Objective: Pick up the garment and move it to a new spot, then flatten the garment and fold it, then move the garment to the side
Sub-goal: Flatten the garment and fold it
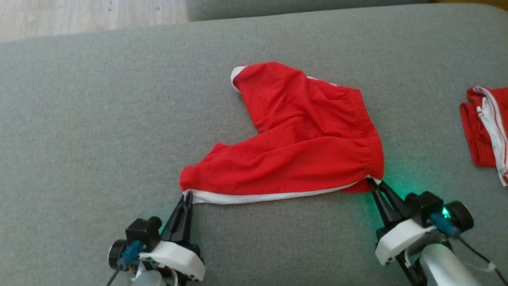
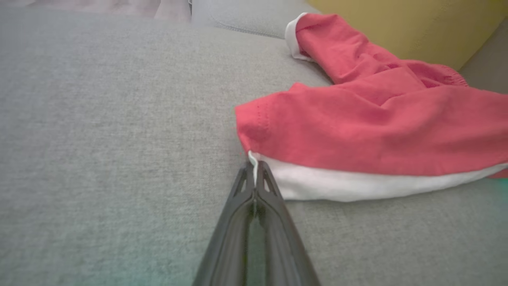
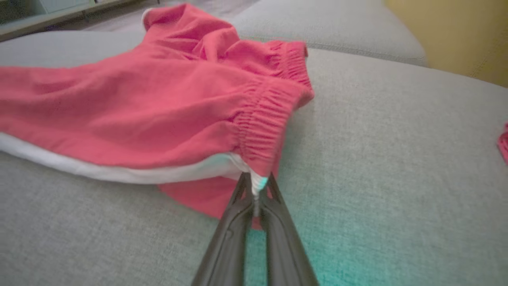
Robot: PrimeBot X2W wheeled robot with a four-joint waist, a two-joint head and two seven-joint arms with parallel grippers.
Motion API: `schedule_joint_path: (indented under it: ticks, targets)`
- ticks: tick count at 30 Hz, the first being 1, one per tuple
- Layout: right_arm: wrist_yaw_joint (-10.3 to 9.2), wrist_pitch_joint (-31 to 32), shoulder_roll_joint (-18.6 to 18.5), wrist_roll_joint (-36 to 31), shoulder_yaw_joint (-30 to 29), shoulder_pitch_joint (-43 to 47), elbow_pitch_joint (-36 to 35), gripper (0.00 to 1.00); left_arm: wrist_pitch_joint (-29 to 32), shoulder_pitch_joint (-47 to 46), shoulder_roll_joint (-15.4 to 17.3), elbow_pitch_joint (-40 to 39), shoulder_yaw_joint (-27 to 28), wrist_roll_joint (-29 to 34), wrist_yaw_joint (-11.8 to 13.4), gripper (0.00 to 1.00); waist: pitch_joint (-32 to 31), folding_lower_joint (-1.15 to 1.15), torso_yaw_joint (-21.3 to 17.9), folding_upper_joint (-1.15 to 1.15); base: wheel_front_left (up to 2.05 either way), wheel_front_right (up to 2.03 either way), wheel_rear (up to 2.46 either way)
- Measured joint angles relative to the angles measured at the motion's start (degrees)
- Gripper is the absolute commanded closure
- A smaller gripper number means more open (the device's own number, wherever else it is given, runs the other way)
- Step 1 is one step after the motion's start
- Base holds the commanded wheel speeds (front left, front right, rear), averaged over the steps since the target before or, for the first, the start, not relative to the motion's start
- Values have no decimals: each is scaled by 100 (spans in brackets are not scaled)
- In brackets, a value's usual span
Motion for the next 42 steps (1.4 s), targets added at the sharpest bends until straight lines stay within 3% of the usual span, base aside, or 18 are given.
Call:
schedule_joint_path:
  ticks: [7,12,17,21,26,31,34,42]
  targets:
    - [0,0,53,371,-190,-20,-570,100,0,7,80,-645,-2,38,-41,100,-415,-1,4,0,0,0,0]
    - [0,0,12,754,52,-215,-1067,100,0,-201,522,-1391,76,133,-41,100,-848,-2,59,0,0,0,0]
    - [0,8,-426,1293,413,-827,-1533,100,-1,-1001,1013,-2003,112,190,-42,100,-1149,-2,156,0,0,0,0]
    - [0,363,-836,1758,593,-1418,-2101,100,129,-1647,1362,-2180,88,287,-42,100,-1264,-2,241,0,0,0,0]
    - [0,933,-1177,2169,784,-2058,-2442,100,658,-2337,1540,-2270,63,286,-41,100,-1150,-1,280,0,0,0,0]
    - [0,1165,-1335,2284,1209,-2726,-2209,100,1040,-2988,1473,-1926,-35,366,19,100,-801,-1,304,0,0,0,0]
    - [0,1039,-1359,1954,1378,-3364,-1683,100,945,-3471,1377,-1452,-18,552,292,100,-501,0,314,0,0,0,0]
    - [0,145,-971,802,811,-4899,-364,100,172,-4682,1209,-951,170,891,810,100,78,2,308,0,0,0,0]
